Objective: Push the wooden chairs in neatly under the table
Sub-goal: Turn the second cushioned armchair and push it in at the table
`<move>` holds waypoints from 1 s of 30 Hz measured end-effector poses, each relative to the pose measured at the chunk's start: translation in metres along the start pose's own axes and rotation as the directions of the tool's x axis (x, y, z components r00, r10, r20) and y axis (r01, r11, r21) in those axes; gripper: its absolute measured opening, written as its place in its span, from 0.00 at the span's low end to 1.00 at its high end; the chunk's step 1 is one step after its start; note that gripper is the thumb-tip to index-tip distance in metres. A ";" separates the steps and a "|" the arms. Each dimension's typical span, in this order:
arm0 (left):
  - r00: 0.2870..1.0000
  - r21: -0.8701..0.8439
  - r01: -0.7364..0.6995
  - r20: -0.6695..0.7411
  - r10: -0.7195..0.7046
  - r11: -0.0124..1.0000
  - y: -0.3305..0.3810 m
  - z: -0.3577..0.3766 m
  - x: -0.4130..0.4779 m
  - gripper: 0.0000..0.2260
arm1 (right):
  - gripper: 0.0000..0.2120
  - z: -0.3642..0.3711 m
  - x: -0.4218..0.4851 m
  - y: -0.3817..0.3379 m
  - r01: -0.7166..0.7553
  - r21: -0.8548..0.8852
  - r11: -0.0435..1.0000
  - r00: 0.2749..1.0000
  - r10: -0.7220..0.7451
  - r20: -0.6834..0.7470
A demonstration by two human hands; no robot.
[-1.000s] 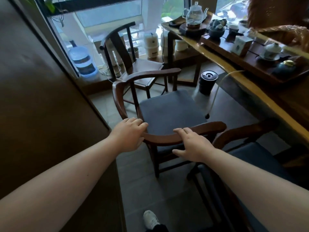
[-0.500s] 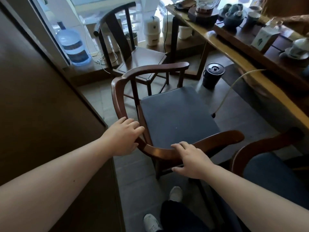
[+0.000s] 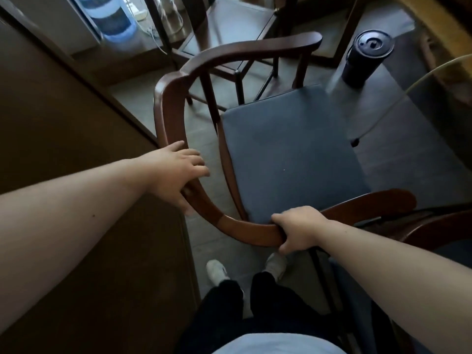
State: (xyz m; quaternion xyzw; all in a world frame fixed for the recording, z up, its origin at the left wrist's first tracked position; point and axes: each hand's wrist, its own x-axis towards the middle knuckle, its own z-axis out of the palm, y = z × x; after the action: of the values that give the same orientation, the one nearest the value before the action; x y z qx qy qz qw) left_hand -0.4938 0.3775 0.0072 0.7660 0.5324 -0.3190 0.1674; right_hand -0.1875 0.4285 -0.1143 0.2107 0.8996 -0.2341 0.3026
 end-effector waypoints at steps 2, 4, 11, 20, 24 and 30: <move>1.000 0.093 -0.021 -0.002 0.022 0.995 -0.006 0.008 0.006 0.32 | 0.23 -0.002 0.003 0.003 0.023 -0.038 0.999 1.000 -0.023 -0.004; 0.998 0.169 -0.044 -0.033 0.050 0.985 -0.008 0.014 0.008 0.21 | 0.22 -0.004 0.006 0.006 0.044 -0.037 0.998 0.999 -0.044 0.018; 0.986 0.168 -0.131 -0.077 0.146 0.977 0.024 0.008 0.015 0.17 | 0.23 -0.005 -0.022 0.030 -0.012 -0.090 0.996 0.993 0.022 0.120; 0.919 0.029 -0.375 -0.123 0.376 0.927 0.073 -0.026 0.041 0.22 | 0.32 0.004 -0.082 0.089 -0.145 -0.062 0.987 0.956 0.156 0.246; 0.920 0.008 -0.374 -0.126 0.372 0.927 0.056 -0.047 0.045 0.34 | 0.35 -0.003 -0.086 0.081 -0.209 -0.027 0.978 0.940 0.208 0.269; 0.875 0.061 -0.462 -0.127 0.466 0.885 -0.004 -0.056 0.052 0.36 | 0.41 -0.004 -0.088 0.028 -0.215 0.297 0.931 0.976 0.197 0.088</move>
State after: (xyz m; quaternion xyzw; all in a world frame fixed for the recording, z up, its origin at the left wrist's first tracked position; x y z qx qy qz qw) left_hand -0.4683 0.4492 0.0145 0.8939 0.3387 -0.2234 0.1905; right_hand -0.1109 0.4327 -0.0631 0.3412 0.8168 -0.3426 0.3146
